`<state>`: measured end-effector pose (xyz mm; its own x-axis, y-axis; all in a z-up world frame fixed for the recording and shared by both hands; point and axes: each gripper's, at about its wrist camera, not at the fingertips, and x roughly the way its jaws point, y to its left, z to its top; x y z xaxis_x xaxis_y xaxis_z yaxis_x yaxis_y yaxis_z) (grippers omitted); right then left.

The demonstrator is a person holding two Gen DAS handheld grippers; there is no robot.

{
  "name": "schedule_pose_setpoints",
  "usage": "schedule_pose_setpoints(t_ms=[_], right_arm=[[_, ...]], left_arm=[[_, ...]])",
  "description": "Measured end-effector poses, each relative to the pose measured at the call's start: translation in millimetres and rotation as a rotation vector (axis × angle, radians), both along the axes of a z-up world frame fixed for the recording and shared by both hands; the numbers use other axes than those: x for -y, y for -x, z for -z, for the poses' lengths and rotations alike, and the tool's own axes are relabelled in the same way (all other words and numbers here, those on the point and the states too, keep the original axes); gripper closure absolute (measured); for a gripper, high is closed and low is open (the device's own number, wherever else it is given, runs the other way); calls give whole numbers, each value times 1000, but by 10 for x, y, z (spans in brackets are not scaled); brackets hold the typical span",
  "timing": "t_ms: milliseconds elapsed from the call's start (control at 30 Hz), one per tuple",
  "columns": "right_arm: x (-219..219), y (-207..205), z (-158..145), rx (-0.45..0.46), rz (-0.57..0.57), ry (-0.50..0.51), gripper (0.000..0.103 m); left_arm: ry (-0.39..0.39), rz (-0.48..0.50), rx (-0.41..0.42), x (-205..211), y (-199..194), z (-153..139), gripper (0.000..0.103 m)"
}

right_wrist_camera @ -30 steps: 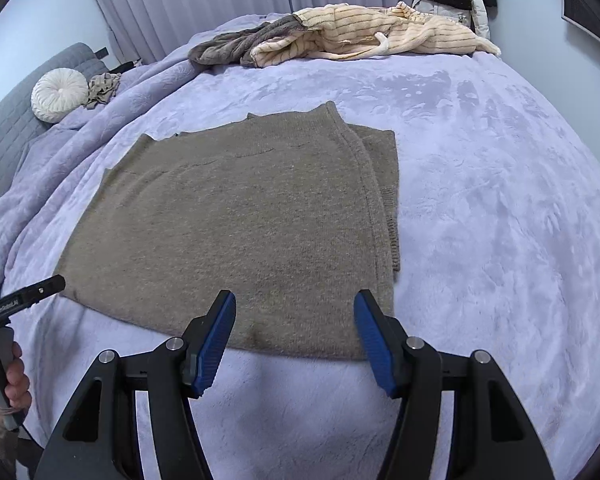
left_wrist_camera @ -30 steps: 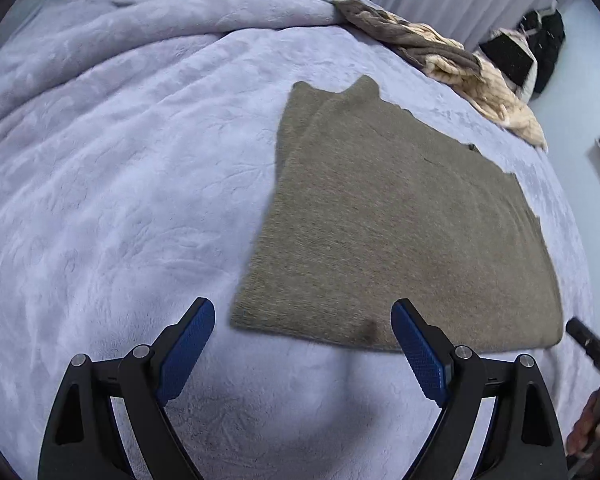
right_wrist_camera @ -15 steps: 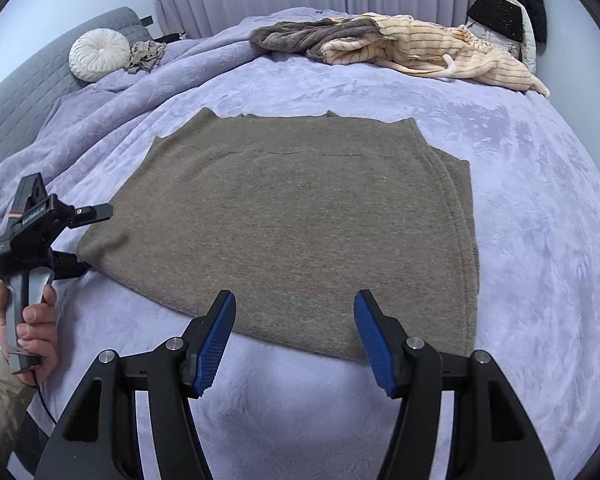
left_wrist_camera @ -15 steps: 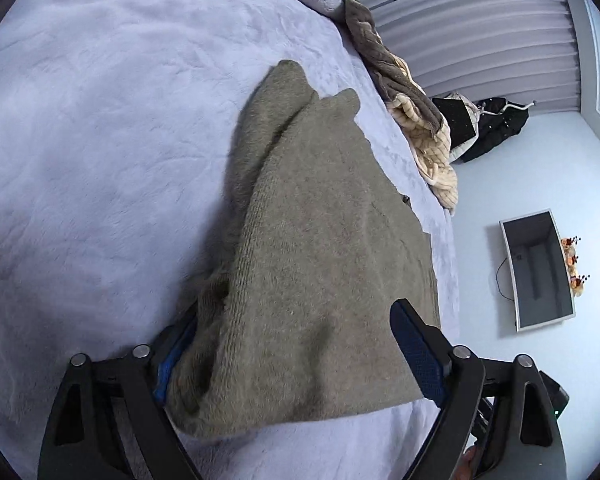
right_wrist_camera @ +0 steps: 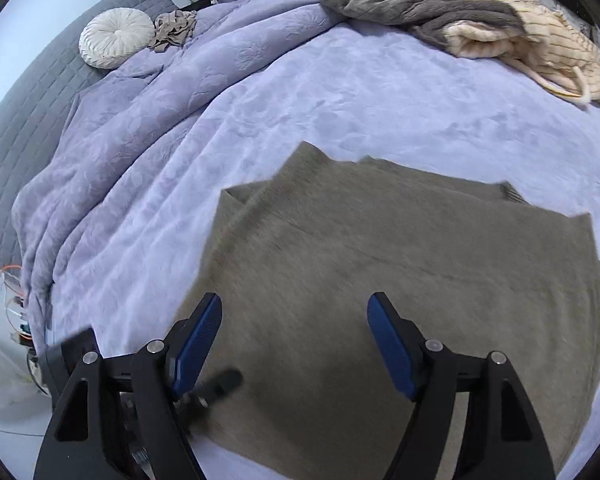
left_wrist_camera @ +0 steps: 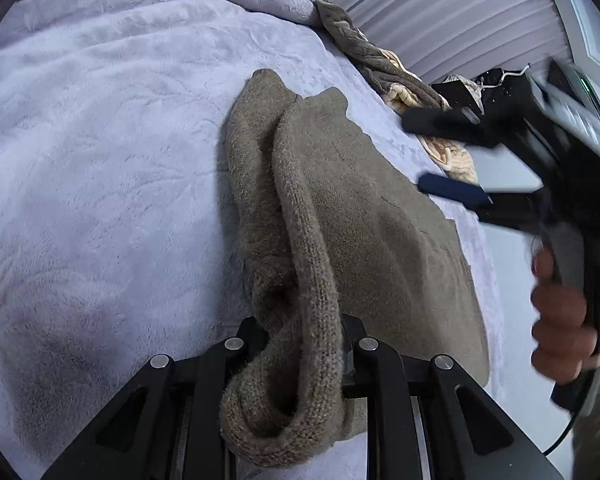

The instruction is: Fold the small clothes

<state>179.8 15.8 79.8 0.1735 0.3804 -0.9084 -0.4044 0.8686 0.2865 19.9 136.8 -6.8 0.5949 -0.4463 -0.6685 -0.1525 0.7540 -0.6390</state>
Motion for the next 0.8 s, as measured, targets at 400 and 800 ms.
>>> schedule_pose_setpoints(t_ms=[400,800], right_arm=[[-1419,-293,744,-48,-136,431,36],[-838,-289,306,-23,-132,226,85]], left_arm=[[-113,2,42,155,16,-44,80],[-228,35,24,408,30,-433,87]])
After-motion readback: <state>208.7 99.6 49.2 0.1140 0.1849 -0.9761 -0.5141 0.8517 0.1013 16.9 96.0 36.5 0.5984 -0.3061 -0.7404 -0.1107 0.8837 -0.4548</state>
